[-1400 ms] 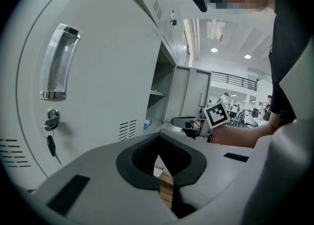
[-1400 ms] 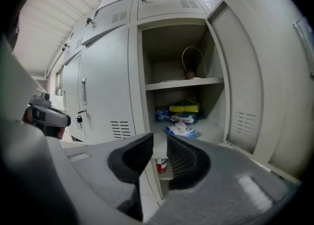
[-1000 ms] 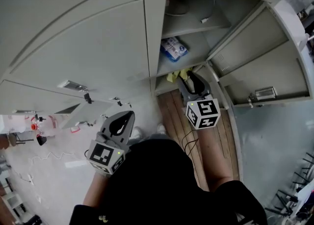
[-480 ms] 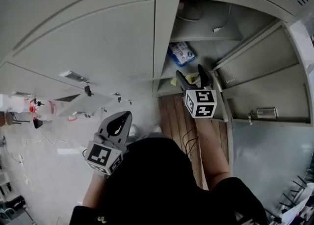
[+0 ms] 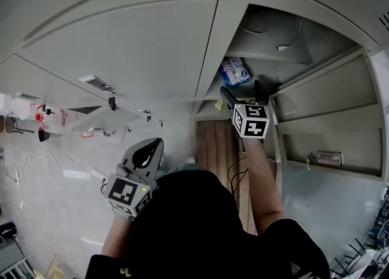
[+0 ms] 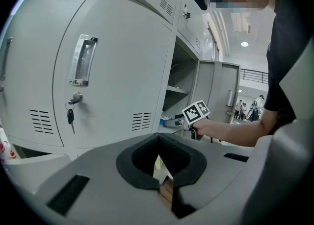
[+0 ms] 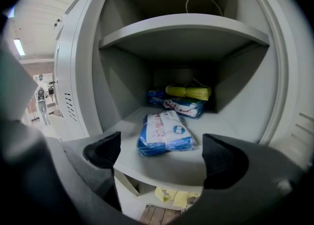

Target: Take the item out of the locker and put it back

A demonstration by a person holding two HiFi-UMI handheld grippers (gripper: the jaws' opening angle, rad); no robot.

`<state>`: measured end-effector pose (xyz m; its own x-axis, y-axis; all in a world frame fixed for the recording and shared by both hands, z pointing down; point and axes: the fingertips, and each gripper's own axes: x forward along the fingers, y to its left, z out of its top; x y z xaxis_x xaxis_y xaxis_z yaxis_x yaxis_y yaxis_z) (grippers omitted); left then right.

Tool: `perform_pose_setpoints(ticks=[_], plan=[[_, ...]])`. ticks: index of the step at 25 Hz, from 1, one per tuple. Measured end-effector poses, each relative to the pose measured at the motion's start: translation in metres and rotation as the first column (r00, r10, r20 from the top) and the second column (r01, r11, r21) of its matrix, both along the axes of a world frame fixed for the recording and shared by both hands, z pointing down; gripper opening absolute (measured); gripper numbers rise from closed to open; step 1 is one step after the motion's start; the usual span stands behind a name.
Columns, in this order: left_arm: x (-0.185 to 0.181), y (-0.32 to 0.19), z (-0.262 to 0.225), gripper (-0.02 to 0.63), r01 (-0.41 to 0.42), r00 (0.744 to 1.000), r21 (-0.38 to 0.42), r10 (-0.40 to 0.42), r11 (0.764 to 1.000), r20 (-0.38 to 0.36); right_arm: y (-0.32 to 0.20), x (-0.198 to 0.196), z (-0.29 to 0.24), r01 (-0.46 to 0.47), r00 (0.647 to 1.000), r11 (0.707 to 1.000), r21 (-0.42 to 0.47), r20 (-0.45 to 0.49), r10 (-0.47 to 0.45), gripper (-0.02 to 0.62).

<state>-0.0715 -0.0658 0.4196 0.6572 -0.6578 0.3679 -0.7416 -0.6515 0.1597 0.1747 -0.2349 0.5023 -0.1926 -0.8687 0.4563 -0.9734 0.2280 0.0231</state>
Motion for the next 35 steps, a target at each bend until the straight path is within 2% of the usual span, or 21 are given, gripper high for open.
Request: perform_pose_setpoints(ticks=[8, 23, 27, 32, 35], plan=[[-0.003, -0.001, 0.002, 0.011, 0.037, 0.999, -0.007, -0.037, 0.999, -0.001, -0.02, -0.004, 0.014, 0.042, 0.999, 0.998, -0.041, -0.006, -0.042, 0.56], [-0.006, -0.003, 0.004, 0.011, 0.04, 0.999, -0.005, -0.04, 0.999, -0.014, -0.027, -0.001, 0.027, 0.016, 0.999, 0.992, -0.126, -0.048, -0.022, 0.557], [-0.009, -0.002, 0.005, 0.011, 0.035, 0.999, -0.008, -0.036, 0.999, -0.017, -0.026, -0.001, 0.027, 0.016, 0.999, 0.991, -0.133, -0.041, -0.021, 0.524], [-0.013, -0.001, 0.004, 0.011, 0.033, 0.999, -0.006, -0.033, 0.999, -0.018, -0.024, 0.006, 0.026, -0.004, 0.998, 0.99, -0.138, -0.059, -0.004, 0.431], [-0.016, 0.001, 0.004, 0.011, 0.033, 0.999, -0.006, -0.033, 0.999, -0.02, -0.022, 0.007, 0.026, -0.005, 0.998, 0.99, -0.138, -0.069, -0.005, 0.404]])
